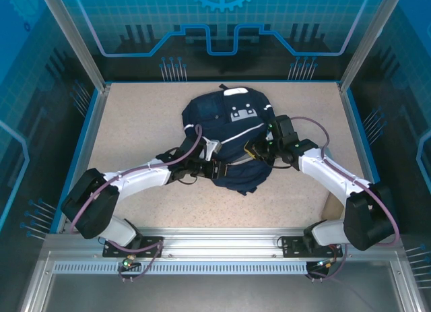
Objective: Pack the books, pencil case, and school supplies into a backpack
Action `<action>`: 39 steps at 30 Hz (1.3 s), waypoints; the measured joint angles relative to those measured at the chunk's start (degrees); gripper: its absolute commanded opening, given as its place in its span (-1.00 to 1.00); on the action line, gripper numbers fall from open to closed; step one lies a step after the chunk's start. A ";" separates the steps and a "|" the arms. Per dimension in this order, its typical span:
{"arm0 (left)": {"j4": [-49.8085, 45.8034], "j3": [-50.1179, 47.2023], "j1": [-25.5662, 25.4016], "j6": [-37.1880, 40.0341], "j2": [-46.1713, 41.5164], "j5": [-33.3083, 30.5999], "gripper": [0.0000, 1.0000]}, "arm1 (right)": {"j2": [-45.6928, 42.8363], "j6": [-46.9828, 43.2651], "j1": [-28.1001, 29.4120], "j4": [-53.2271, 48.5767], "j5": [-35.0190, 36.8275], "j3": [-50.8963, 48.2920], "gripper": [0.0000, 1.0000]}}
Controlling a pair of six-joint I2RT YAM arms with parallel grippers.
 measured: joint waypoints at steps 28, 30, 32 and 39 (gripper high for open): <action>-10.95 2.78 -1.27 -0.85 -1.70 -15.08 -1.00 | -0.24 -0.48 -0.37 -0.87 0.26 0.02 -0.75; -11.98 2.49 -1.18 -0.76 -2.16 -18.05 -1.00 | -0.37 -0.50 -0.44 -0.92 0.31 0.02 -0.75; -12.63 2.45 -1.05 -0.35 -2.25 -20.59 -1.00 | -0.44 -0.61 -0.44 -1.14 0.28 0.07 -0.76; -12.66 2.45 2.14 1.75 -2.21 -23.08 -1.00 | -0.46 -0.66 -0.55 -2.03 0.44 0.76 -0.90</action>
